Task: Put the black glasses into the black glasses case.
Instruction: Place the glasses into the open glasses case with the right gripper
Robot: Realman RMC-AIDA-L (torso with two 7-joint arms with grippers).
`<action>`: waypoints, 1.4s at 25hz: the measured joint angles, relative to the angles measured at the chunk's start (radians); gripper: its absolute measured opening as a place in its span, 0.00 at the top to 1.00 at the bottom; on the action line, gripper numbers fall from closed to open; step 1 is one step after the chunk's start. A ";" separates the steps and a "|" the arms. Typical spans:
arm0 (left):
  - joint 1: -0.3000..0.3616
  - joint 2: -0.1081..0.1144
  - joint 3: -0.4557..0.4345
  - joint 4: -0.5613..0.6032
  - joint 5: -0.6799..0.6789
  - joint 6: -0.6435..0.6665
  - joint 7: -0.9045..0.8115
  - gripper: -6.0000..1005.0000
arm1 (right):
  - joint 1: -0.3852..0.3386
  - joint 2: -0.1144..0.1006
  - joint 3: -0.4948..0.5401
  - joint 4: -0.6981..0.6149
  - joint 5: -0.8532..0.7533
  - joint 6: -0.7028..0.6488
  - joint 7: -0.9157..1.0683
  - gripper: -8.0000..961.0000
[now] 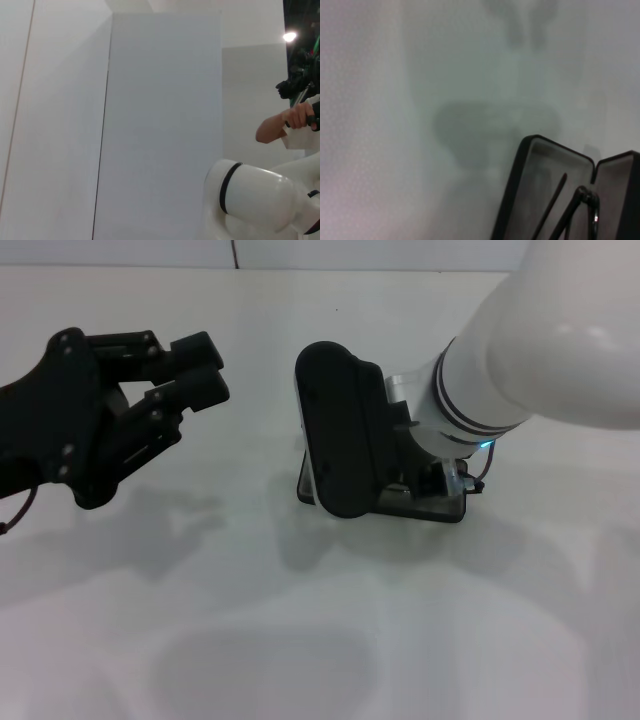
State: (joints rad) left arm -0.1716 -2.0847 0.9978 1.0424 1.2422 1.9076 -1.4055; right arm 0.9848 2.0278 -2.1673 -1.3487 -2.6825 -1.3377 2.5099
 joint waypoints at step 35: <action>0.002 0.000 -0.024 -0.077 -0.005 0.004 0.041 0.82 | -0.002 0.000 -0.042 0.055 -0.044 0.107 0.005 0.88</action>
State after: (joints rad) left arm -0.1701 -2.0846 0.9742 0.9649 1.2376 1.9120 -1.3648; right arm 0.9826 2.0279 -2.2089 -1.2938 -2.7262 -1.2304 2.5151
